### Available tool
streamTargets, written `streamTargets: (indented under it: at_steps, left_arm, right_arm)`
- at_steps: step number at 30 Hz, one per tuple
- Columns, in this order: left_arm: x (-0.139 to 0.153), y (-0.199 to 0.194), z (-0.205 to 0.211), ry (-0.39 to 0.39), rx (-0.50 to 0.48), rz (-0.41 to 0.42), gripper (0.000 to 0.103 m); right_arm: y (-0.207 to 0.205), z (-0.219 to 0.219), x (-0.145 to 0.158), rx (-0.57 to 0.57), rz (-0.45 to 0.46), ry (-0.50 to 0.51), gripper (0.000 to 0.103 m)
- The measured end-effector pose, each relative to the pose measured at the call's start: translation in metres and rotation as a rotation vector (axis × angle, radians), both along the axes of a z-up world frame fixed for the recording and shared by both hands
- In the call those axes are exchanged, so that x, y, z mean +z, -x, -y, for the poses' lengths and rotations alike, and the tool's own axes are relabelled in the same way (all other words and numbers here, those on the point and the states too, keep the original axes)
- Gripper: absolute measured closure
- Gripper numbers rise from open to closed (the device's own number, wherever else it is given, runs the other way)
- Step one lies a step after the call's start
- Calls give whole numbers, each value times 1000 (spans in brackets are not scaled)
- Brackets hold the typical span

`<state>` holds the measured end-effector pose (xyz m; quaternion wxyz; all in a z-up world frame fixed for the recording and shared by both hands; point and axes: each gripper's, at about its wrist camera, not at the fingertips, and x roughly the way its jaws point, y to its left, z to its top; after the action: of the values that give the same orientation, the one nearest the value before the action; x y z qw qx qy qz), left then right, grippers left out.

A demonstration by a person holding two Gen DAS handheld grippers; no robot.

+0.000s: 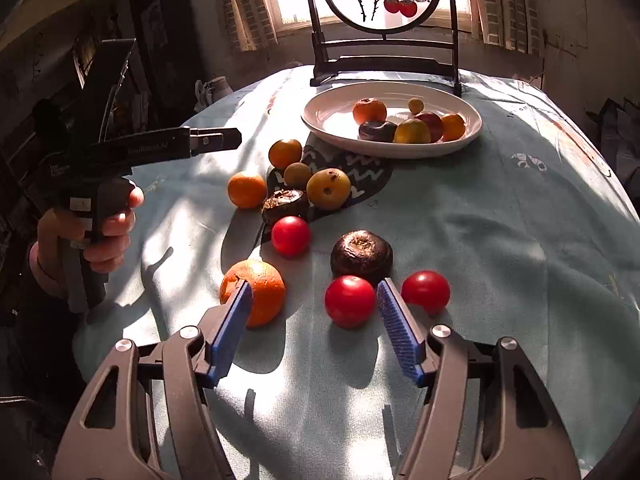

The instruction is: Organize fruits

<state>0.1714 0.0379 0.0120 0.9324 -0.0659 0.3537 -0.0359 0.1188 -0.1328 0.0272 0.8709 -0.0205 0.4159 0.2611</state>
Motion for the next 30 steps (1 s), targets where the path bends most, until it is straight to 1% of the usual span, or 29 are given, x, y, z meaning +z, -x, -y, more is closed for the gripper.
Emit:
streamTargets:
  at_steps: [3,8,11,13,14,15,16,19,22,23,25,27,30]
  left_arm:
    - [-5,0,-2,0,4,-24,2]
    - [-4,2,-6,15,12,-16,2]
    - [-4,2,-6,29,3,-20,2]
    - [-3,2,-4,24,-4,-19,2]
    - [-3,3,-3,17,-6,-17,2]
    - [-3,3,-2,10,-8,-16,2]
    - [-4,3,-1,4,-9,-16,2]
    - [-5,3,0,-3,-13,-20,2]
    - [-7,4,0,3,-23,-32,2]
    - [-8,5,0,8,-35,-41,2]
    - [-9,8,3,35,-93,-59,2]
    - [-9,16,12,52,-176,-58,2]
    - [-9,32,34,33,-319,-41,3]
  right_arm:
    - [0,-6,-6,-33,14,77,45]
    - [-13,-3,-17,-87,-41,102,51]
    - [-17,-4,-20,-91,-52,109,55]
    - [-18,-5,-21,-89,-56,111,58]
    - [-19,-5,-22,-90,-62,111,59]
    - [-20,-4,-23,-91,-68,109,64]
    - [-20,-4,-24,-90,-75,104,72]
    - [-21,0,-24,-96,-84,77,73]
    - [-21,10,-21,-109,-87,3,74]
    - [-20,15,-19,-117,-85,-30,74]
    - [-19,24,-17,-136,-77,-89,73]
    - [-18,31,-15,-142,-76,-132,73]
    - [-18,33,-13,-147,-73,-152,73]
